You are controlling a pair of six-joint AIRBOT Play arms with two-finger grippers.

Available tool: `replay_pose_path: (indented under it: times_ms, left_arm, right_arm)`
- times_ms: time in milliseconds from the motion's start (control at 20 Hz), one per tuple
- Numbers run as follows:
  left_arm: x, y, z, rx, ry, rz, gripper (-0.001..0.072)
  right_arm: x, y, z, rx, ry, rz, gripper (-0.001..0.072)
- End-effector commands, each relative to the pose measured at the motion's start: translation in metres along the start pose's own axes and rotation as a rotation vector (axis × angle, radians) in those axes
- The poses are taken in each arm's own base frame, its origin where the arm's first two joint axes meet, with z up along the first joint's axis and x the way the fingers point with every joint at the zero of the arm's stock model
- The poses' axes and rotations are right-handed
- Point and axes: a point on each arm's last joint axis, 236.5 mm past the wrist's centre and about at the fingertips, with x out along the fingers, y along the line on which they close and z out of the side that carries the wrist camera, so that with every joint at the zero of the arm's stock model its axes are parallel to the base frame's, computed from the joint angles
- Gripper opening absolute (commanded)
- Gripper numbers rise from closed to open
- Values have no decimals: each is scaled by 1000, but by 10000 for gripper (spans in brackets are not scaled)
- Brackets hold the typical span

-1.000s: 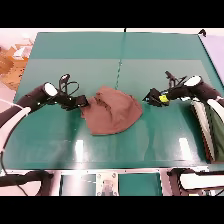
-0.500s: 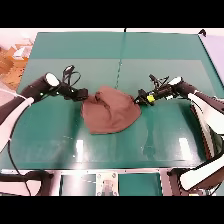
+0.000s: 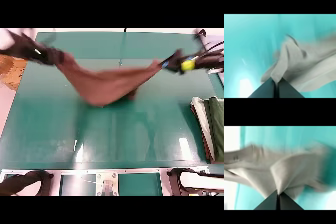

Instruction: Fold the shirts.

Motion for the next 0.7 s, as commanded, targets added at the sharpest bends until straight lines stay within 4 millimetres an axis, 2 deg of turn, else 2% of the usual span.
replay_pose_path:
  times_ms: [0, 50, 150, 200, 250, 350, 450, 550, 650]
  left_arm:
    - [-161, -9, 84, 24, -410, 29, 21]
    - [-209, -14, 98, 33, -525, 26, 21]
    - [-283, -22, 111, 58, -688, 27, 21]
    - [-304, -24, 111, 78, -731, 32, 21]
    - [-317, -25, 109, 95, -753, 38, 21]
    - [-315, -25, 101, 99, -718, 39, 21]
    - [-290, -23, 91, 106, -638, 43, 21]
    - [-250, -18, 82, 99, -543, 42, 22]
    - [-198, -16, 68, 87, -426, 28, 22]
  right_arm:
    - [-109, 135, 13, -250, -281, 77, 13]
    - [-135, 169, 9, -329, -366, 72, 14]
    - [-190, 235, -2, -478, -558, 61, 14]
    - [-210, 258, -9, -523, -634, 53, 14]
    - [-226, 273, -15, -541, -696, 37, 14]
    - [-237, 275, -20, -545, -734, -12, 14]
    - [-232, 259, -14, -508, -718, -47, 14]
    - [-213, 225, 0, -431, -656, -58, 14]
    - [-180, 176, 11, -331, -566, -67, 15]
